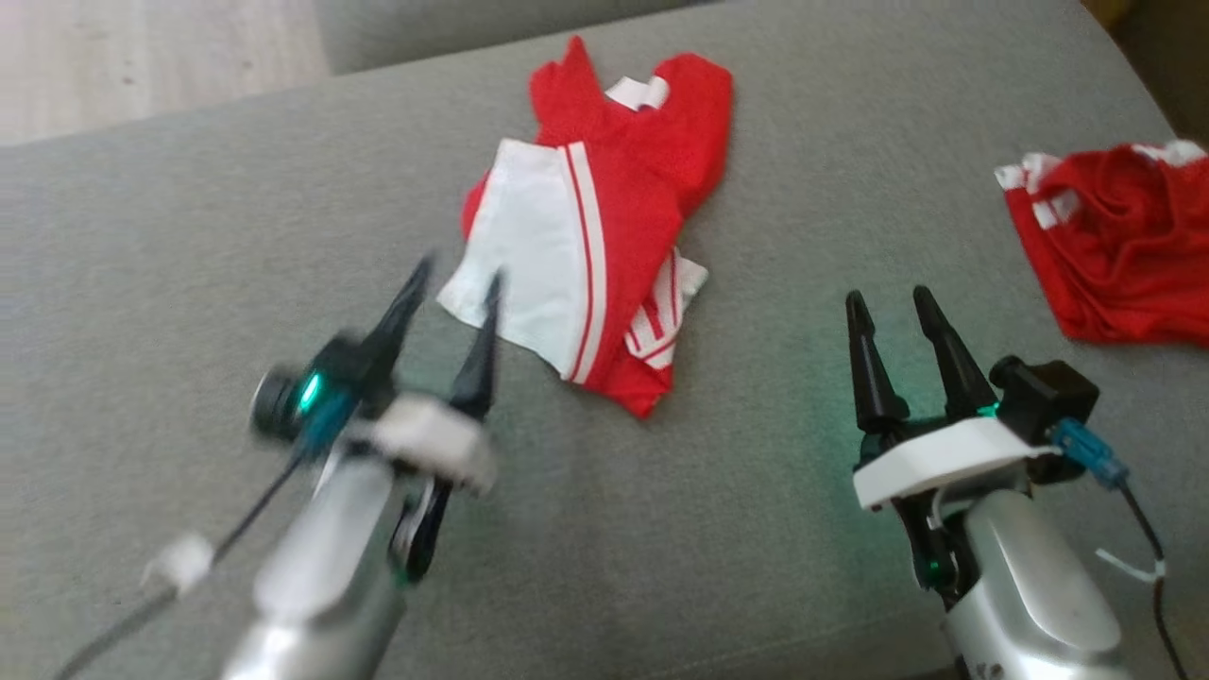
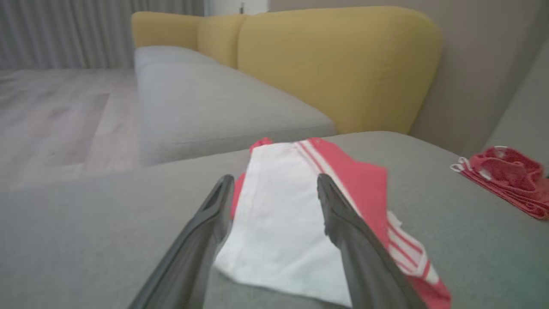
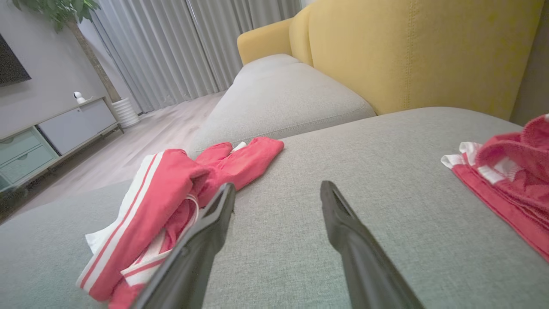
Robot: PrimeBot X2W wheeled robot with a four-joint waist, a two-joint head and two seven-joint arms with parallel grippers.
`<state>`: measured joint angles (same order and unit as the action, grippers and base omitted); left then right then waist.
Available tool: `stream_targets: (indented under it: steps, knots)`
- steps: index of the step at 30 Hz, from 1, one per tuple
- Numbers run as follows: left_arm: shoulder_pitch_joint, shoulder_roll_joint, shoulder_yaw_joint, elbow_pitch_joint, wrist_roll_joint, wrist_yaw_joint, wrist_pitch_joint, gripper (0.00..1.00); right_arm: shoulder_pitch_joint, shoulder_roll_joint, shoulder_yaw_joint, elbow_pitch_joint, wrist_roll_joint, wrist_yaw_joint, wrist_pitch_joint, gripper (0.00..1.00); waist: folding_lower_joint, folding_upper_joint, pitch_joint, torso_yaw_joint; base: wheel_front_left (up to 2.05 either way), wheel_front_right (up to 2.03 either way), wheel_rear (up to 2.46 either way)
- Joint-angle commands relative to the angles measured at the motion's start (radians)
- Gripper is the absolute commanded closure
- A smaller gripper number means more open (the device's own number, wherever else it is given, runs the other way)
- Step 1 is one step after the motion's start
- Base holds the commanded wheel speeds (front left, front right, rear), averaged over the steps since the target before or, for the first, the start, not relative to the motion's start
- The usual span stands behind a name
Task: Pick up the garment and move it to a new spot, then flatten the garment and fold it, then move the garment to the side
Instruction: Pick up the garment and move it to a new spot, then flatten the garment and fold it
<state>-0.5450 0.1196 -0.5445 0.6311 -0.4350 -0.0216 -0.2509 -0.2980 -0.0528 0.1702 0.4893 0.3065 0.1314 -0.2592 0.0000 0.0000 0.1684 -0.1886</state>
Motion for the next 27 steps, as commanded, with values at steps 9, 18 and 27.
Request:
stream_targets:
  steps: [9,18,27]
  knots:
    - [0.336,0.014,0.308,-0.217,0.116,0.098,-0.011,0.0,0.045,0.003,-0.005,-0.003,-0.028,-0.001,-0.003,0.0,0.0,0.0,-0.105,0.095,0.0,0.0,0.0]
    - [0.541,-0.041,0.445,-0.277,0.225,0.074,-0.011,0.0,0.099,0.003,-0.001,0.023,-0.032,-0.001,-0.003,0.0,0.0,0.0,-0.156,0.126,0.0,0.0,0.0]
    - [0.527,-0.066,0.439,-0.255,0.27,0.019,-0.011,0.0,0.084,0.003,0.044,0.024,-0.053,-0.001,-0.003,0.0,0.0,0.0,-0.138,0.186,0.0,0.0,0.0]
